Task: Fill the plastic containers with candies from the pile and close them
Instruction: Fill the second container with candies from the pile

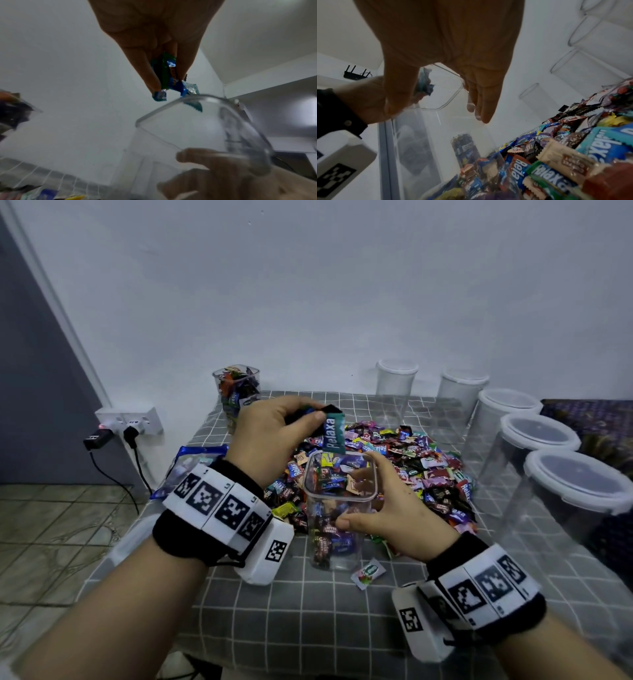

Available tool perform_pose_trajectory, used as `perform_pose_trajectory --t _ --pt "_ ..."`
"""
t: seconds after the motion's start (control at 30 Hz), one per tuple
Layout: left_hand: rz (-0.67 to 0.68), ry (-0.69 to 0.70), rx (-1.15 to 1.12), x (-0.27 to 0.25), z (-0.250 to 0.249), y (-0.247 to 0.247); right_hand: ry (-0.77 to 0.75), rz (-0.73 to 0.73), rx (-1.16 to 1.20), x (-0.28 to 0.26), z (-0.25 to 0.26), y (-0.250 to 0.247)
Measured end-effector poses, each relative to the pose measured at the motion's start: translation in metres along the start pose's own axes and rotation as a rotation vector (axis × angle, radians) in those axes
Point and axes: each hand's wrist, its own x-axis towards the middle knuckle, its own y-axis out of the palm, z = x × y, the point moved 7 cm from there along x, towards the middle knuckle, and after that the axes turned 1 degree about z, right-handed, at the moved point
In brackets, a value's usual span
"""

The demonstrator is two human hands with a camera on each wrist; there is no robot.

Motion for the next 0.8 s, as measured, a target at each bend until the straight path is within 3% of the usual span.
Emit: perform_pose_trajectory --t 0.17,0.4,0.67,0.8 --pt "0.139 0.072 0.158 -0.012 -0.007 0.022 -0.003 -0.011 0.019 0.000 -0.002 0.000" --pt "0.185 0.191 0.344 -0.023 -0.006 0.032 -0.022 -0.016 0.058 0.002 -0.005 -0.001" --pt "0.227 0.261 0.340 -0.028 -0.007 0.040 -0.025 -0.027 0.023 0.002 -0.004 -0.002" --pt "0.146 0.239 0.232 -0.031 -0.008 0.029 -0.083 0.008 -0.060 -0.001 -0.001 -0.001"
